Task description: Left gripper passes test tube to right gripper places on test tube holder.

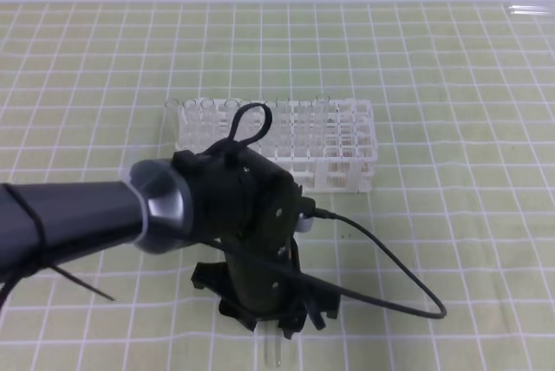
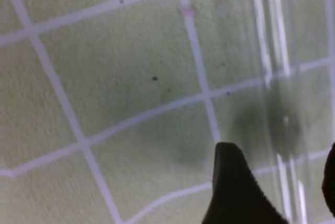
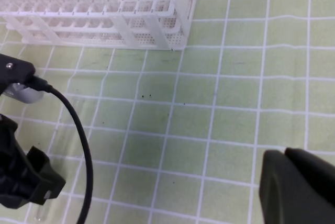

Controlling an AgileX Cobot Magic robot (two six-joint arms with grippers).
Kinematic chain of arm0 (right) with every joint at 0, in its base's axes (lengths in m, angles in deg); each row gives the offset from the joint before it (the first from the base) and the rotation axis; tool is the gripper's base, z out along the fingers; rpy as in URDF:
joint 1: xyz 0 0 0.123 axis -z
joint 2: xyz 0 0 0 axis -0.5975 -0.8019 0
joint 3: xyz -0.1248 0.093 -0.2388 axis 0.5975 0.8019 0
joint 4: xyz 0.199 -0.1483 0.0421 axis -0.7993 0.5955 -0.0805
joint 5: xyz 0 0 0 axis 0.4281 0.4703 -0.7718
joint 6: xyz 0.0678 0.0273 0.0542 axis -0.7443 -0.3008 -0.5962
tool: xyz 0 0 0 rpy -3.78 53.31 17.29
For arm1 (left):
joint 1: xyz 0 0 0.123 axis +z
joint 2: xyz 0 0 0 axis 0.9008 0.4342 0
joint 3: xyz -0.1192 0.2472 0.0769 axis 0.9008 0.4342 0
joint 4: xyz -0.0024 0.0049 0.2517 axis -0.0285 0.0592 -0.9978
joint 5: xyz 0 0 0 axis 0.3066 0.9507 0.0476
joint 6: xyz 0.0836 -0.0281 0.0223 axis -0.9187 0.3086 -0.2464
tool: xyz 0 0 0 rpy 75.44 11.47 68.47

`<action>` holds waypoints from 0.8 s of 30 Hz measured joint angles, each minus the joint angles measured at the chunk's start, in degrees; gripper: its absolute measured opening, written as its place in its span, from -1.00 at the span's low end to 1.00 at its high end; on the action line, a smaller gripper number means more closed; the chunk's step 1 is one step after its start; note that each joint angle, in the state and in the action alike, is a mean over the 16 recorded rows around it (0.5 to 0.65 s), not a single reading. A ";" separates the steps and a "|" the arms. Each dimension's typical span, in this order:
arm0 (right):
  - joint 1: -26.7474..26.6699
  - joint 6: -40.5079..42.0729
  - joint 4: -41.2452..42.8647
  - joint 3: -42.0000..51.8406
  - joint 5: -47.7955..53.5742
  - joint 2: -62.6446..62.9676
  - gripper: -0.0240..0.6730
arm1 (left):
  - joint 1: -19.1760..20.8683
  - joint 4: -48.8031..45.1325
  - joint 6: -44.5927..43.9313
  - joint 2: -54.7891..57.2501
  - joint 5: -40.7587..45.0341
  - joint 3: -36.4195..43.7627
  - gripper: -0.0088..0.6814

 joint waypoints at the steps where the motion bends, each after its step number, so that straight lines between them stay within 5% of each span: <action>1: 0.00 0.00 0.00 0.00 -0.01 0.00 -0.98 | -0.01 -0.17 0.00 0.29 -0.09 -0.01 -0.03; 13: 0.00 0.52 0.02 0.00 -0.19 0.00 -0.98 | -0.07 -2.36 -0.14 2.30 -0.75 -0.15 -0.22; 24: 0.00 1.46 0.03 0.00 -0.19 0.00 -0.98 | -0.02 -4.52 -1.83 2.23 0.20 -0.07 -0.62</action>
